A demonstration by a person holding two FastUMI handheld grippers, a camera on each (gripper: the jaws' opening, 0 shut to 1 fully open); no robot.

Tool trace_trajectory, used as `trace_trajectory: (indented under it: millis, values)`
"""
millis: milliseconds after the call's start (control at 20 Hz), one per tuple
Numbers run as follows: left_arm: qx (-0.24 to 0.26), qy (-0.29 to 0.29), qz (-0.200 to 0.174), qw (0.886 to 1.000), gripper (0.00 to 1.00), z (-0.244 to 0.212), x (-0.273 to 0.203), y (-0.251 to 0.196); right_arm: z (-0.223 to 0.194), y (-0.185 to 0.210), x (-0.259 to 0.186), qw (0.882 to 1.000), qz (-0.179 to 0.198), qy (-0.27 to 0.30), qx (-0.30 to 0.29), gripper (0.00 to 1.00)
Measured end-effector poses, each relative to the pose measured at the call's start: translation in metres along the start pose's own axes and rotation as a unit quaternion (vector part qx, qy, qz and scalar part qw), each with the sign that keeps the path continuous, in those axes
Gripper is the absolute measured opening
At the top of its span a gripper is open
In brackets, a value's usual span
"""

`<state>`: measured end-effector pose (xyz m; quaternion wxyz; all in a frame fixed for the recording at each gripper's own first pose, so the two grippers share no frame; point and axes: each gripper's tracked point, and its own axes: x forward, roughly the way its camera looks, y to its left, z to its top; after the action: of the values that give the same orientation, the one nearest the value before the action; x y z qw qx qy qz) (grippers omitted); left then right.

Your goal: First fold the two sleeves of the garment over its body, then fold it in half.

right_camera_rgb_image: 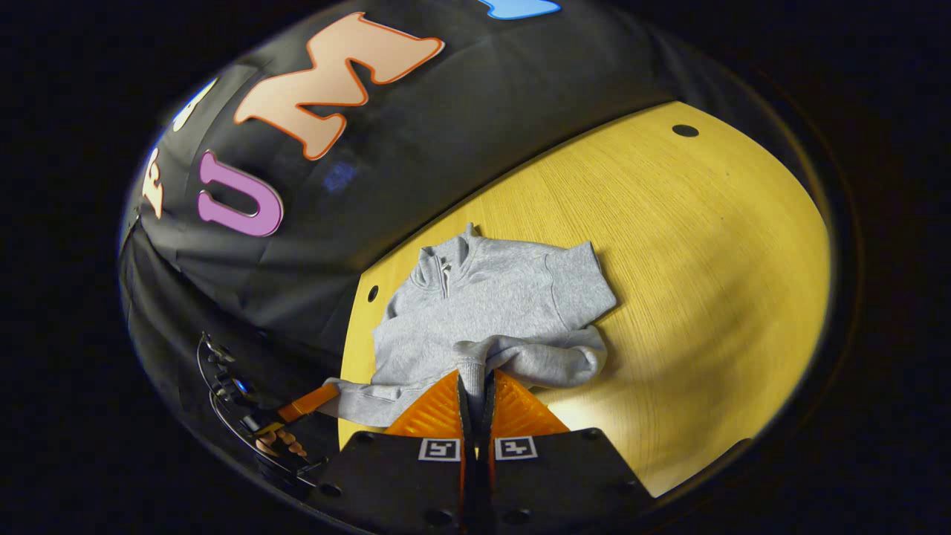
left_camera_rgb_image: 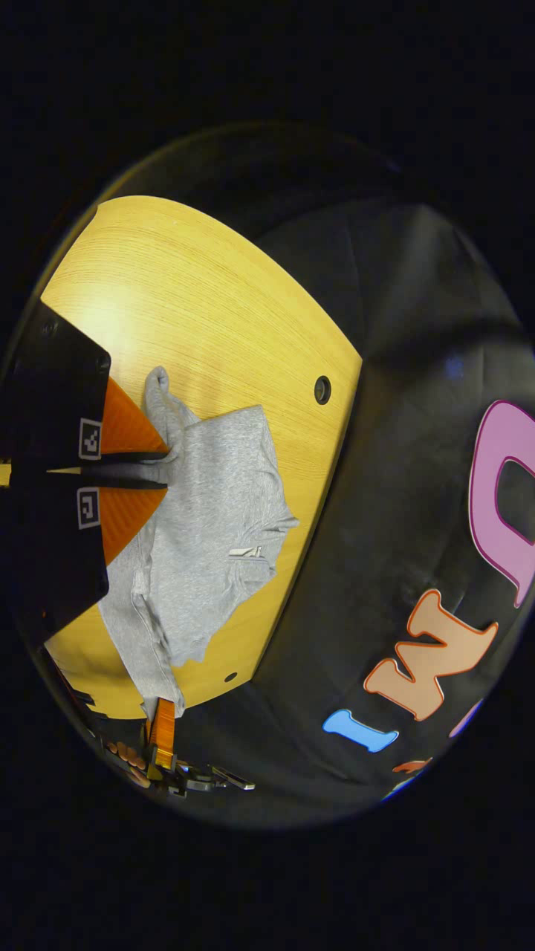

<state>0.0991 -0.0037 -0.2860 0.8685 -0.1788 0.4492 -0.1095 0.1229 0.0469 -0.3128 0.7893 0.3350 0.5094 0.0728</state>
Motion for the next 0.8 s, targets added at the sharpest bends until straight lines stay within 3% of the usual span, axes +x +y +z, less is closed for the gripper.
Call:
trace_trajectory:
  millis: [200, 550, 650, 800]
  values:
    - [-0.036, 0.021, -0.003, 0.999, 0.00, 0.006, 0.026, 0.007, 0.003, -0.005, 0.028, 0.999, -0.009, 0.006, 0.036, 0.03]
    - [-0.024, 0.064, 0.015, 0.998, 0.00, 0.001, 0.071, 0.019, 0.014, -0.024, 0.081, 0.996, -0.050, 0.016, 0.077, 0.04]
    - [-0.025, 0.073, 0.017, 0.997, 0.02, -0.001, 0.080, 0.021, 0.017, -0.025, 0.086, 0.995, -0.055, 0.013, 0.083, 0.08]
    - [-0.040, 0.071, 0.018, 0.997, 0.12, 0.000, 0.087, 0.025, 0.018, -0.021, 0.094, 0.995, -0.055, 0.004, 0.087, 0.13]
